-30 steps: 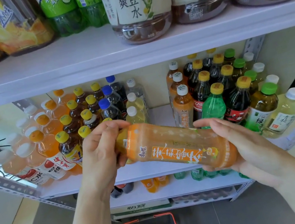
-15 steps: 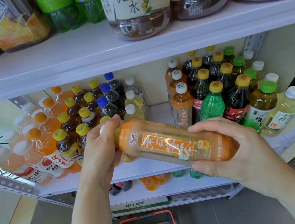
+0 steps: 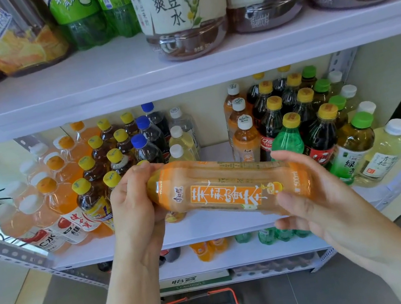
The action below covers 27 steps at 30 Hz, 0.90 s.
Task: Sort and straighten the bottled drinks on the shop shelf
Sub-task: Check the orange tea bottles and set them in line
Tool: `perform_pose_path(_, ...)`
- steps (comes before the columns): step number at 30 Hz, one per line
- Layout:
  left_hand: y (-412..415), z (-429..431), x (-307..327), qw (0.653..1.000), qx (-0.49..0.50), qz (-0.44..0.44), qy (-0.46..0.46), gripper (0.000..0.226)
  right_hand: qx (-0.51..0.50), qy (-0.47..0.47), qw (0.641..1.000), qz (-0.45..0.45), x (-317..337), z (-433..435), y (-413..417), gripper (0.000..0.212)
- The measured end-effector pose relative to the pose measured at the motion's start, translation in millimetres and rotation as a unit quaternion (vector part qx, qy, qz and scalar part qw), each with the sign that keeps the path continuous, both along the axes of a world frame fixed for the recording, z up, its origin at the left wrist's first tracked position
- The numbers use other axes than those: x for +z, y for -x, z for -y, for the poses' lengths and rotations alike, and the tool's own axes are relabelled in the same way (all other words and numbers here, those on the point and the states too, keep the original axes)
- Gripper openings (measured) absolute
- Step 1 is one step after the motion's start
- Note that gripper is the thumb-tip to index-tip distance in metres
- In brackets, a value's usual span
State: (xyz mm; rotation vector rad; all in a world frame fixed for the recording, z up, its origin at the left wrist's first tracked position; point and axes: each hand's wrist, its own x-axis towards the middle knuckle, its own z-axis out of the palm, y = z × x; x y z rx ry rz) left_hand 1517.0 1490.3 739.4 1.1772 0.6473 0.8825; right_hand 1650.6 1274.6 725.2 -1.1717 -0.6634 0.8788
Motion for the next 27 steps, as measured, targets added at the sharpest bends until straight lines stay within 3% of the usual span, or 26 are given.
perform_pose_path(3, 0.7, -2.9, -9.0, 0.999, -0.023, -0.026, 0.036, 0.027, -0.031, -0.025, 0.999, 0.018, 0.7, 2.4, -1.7, 0.067)
perform_pose_path(8, -1.6, -6.0, -28.0, 0.980, -0.055, -0.101, 0.160, 0.024, -0.040, 0.041, 0.965, 0.257, 13.4, 12.0, -0.7, 0.071)
perform_pose_path(9, -0.9, -6.8, -30.6, 0.974, -0.068, -0.121, 0.177, 0.025, -0.012, 0.061, 0.952, 0.300, 8.4, 6.7, -12.4, 0.064)
perform_pose_path(11, 1.6, -8.4, -35.4, 0.965, -0.094, -0.151, 0.190, 0.027, 0.073, 0.144, 0.948, 0.274, -3.5, 7.5, -20.7, 0.035)
perform_pose_path(12, 2.8, -8.4, -37.2, 0.964, -0.104, -0.147, 0.194, 0.027, 0.110, 0.183, 0.942, 0.260, -6.1, 3.2, -29.7, 0.035)
perform_pose_path(13, 2.8, -8.1, -38.5, 0.967, -0.109, -0.124, 0.197, 0.026, 0.153, 0.174, 0.913, 0.335, -4.7, 0.2, -29.0, 0.046)
perform_pose_path(15, 1.3, -6.4, -39.3, 0.976, -0.109, -0.049, 0.182, 0.025, -0.013, 0.150, 0.909, 0.388, -1.8, -7.2, -24.6, 0.069)
perform_pose_path(16, -0.3, -5.0, -38.5, 0.981, -0.103, -0.022, 0.161, 0.026, -0.042, 0.113, 0.903, 0.413, -8.0, -2.7, -16.8, 0.076)
perform_pose_path(17, -1.5, -3.5, -37.0, 0.987, -0.093, -0.008, 0.134, 0.029, -0.045, 0.106, 0.902, 0.415, -10.2, -3.3, -19.4, 0.077)
perform_pose_path(19, -2.6, -1.4, -31.8, 0.995, -0.073, -0.002, 0.073, 0.032, -0.010, 0.157, 0.956, 0.248, -17.8, -14.4, -37.1, 0.066)
perform_pose_path(20, -2.9, -0.6, -28.7, 0.997, -0.068, -0.001, 0.047, 0.030, 0.014, 0.172, 0.966, 0.190, -22.8, -16.2, -43.2, 0.069)
perform_pose_path(23, -3.6, 1.4, -20.2, 0.996, -0.090, -0.007, -0.008, 0.021, 0.105, 0.194, 0.950, 0.219, -32.5, -5.0, -44.7, 0.085)
perform_pose_path(25, -3.5, 0.7, -17.7, 0.993, -0.114, -0.019, -0.039, 0.017, 0.148, 0.215, 0.927, 0.270, -36.0, -0.2, -39.6, 0.072)
perform_pose_path(27, -3.9, -1.0, -16.8, 0.989, -0.134, -0.025, -0.049, 0.014, 0.121, 0.209, 0.916, 0.320, -35.5, -1.0, -36.1, 0.064)
